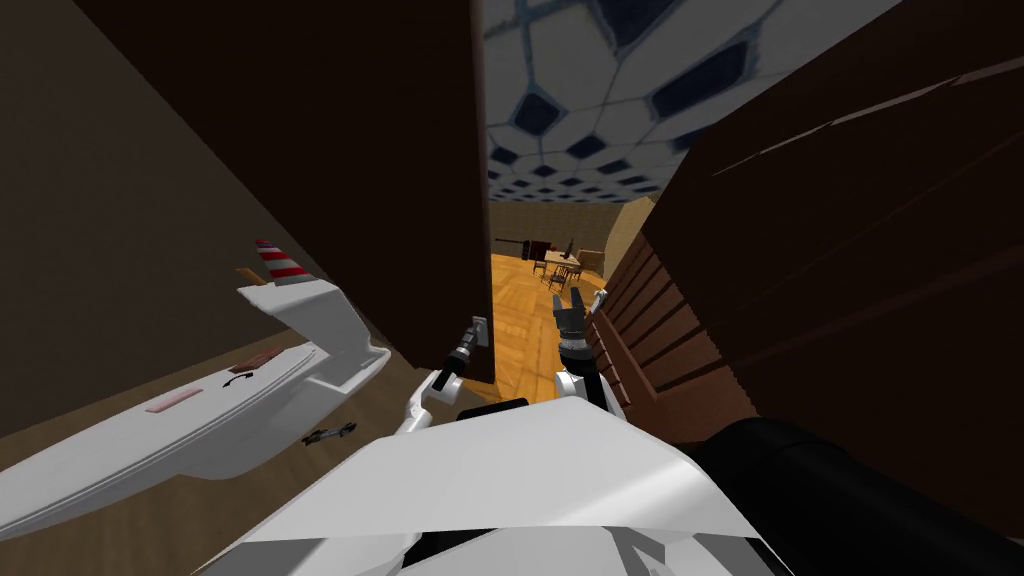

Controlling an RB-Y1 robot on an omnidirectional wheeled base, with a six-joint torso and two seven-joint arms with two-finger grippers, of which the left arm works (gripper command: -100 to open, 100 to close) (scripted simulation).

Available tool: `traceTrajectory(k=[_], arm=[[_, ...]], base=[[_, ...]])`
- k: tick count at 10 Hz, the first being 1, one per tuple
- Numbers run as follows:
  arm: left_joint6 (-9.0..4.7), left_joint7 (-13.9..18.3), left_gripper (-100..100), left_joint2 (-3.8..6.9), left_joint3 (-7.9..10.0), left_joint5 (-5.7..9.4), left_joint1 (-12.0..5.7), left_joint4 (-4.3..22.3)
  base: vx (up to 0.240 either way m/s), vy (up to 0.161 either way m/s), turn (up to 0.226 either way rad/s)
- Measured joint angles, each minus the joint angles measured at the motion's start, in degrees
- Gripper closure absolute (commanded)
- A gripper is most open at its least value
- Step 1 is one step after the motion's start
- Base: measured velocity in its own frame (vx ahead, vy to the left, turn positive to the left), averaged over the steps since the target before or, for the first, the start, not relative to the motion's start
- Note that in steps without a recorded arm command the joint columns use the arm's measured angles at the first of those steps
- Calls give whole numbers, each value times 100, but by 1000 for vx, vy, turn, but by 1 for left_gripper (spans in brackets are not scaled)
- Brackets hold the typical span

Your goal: Push the door open

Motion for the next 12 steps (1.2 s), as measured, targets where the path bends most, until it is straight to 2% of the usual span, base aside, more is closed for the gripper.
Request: traceTrajectory(k=[3,6,10,12], arm=[[32,-93,100,-78,198,9,-17,43],[19,-137,100,-121,390,40,-156,243],[61,-218,100,-175,630,65,-197,290],[48,-271,100,-241,785,78,-334,476]], base=[[94,-102,43],[91,-109,50],[92,-98,46],[106,-123,68]])
